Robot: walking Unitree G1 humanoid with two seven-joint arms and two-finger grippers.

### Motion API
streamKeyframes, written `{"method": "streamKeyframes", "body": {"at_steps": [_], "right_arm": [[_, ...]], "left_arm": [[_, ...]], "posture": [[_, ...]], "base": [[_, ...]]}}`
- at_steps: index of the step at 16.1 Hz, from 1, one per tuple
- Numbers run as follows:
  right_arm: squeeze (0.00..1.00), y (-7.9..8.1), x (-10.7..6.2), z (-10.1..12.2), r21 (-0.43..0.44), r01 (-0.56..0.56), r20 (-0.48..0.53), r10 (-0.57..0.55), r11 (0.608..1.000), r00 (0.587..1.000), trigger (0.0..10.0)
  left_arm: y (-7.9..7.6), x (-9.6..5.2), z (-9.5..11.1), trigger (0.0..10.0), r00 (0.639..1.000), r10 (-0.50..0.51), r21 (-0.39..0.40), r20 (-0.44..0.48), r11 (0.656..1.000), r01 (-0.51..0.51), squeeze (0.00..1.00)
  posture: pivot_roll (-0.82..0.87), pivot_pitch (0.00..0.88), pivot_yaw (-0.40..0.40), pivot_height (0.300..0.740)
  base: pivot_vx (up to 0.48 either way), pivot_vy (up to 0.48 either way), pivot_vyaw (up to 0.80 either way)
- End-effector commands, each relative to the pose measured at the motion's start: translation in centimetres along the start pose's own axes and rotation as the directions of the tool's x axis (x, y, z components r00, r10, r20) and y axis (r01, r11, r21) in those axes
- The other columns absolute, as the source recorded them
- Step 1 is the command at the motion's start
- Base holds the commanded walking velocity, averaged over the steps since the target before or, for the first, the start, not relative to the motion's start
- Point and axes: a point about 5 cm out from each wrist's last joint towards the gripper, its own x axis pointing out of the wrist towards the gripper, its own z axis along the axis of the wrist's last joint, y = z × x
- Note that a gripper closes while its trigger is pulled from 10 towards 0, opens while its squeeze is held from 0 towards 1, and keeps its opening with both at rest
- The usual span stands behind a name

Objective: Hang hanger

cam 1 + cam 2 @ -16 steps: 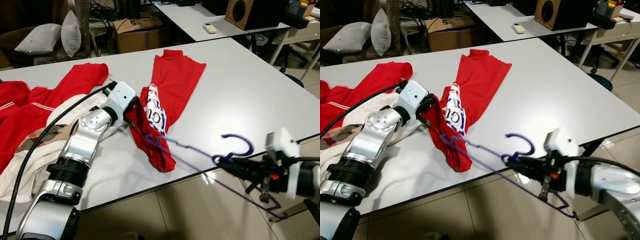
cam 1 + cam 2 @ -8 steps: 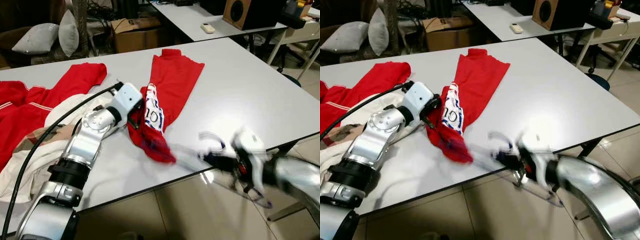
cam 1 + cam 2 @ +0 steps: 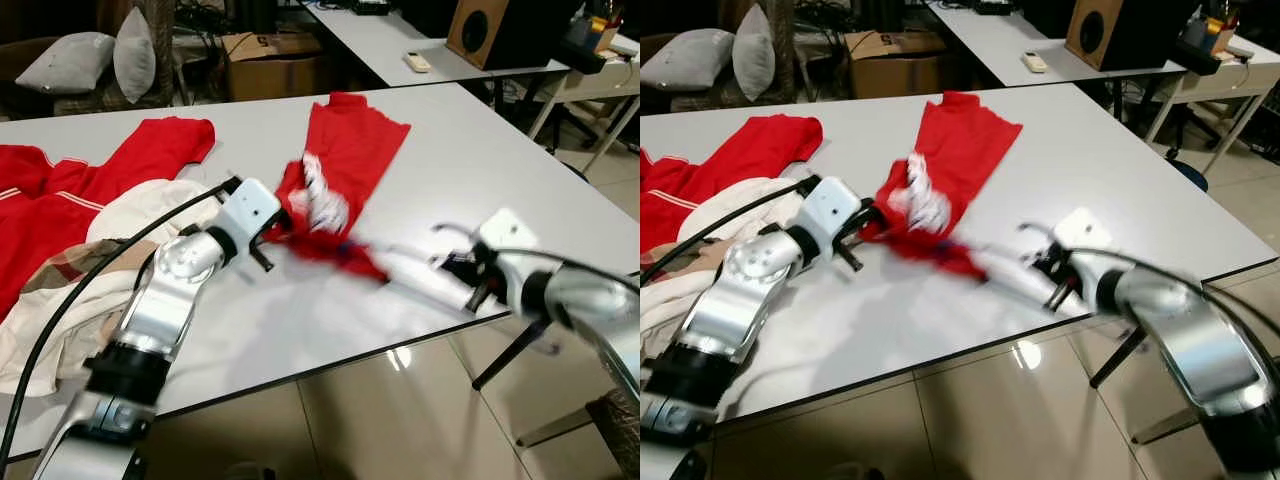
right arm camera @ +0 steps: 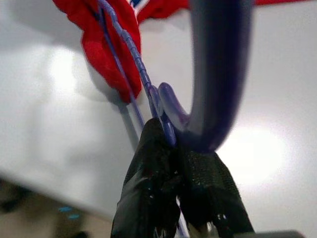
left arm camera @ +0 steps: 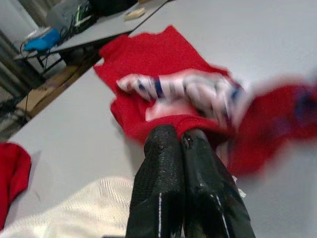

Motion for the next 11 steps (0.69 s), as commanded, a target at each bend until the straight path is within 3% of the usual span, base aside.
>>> {"method": "streamKeyframes", "body": {"at_steps": [1,3,4,6,7,11], "right_arm": [[0.0,-1.1,-0.1,-0.8,-0.025,0.077,-0.055,-0.078,0.997,0.995,10.0],[0.0,-2.8,-0.6,-1.1,-0.034,0.186,-0.054,-0.188,0.982,0.981,10.0],[0.0,-2.8,-0.9,-1.1,-0.012,0.182,-0.035,-0.182,0.983,0.983,10.0],[0.0,-1.5,-1.9,-0.4,0.095,0.072,0.104,-0.082,0.993,0.991,10.0],[0.0,-0.1,-3.6,-0.1,0.139,-0.036,0.203,0.007,0.99,0.979,10.0],[0.0,1.9,-6.0,-1.0,0.162,-0.153,0.255,0.108,0.975,0.961,10.0]], "left_arm": [[0.0,-0.1,0.3,0.4,1.0,0.012,0.001,0.009,1.0,-0.012,0.0],[-0.7,0.0,0.4,0.1,1.0,0.013,-0.031,0.011,0.999,-0.013,0.0],[-1.0,0.1,0.6,0.1,1.0,0.011,-0.041,0.015,0.999,-0.01,0.0],[-2.0,1.0,1.2,0.0,0.999,-0.009,-0.06,0.035,0.998,0.011,0.0],[-2.6,2.1,1.9,0.0,0.998,-0.029,-0.065,0.057,0.997,0.033,0.0],[-2.8,3.3,3.2,0.0,0.995,-0.046,-0.071,0.089,0.996,0.052,0.0]], "posture": [[-0.04,0.0,-0.061,0.74],[-0.04,0.0,-0.06,0.74],[-0.04,0.0,-0.057,0.74],[-0.06,0.0,-0.037,0.74],[-0.08,0.0,-0.005,0.74],[-0.1,0.0,0.037,0.74]], "base": [[0.0,0.0,0.0],[0.0,0.0,0.0],[0.0,0.0,0.0],[0.0,0.0,0.0],[0.0,0.0,0.0],[0.0,0.0,0.0]]}}
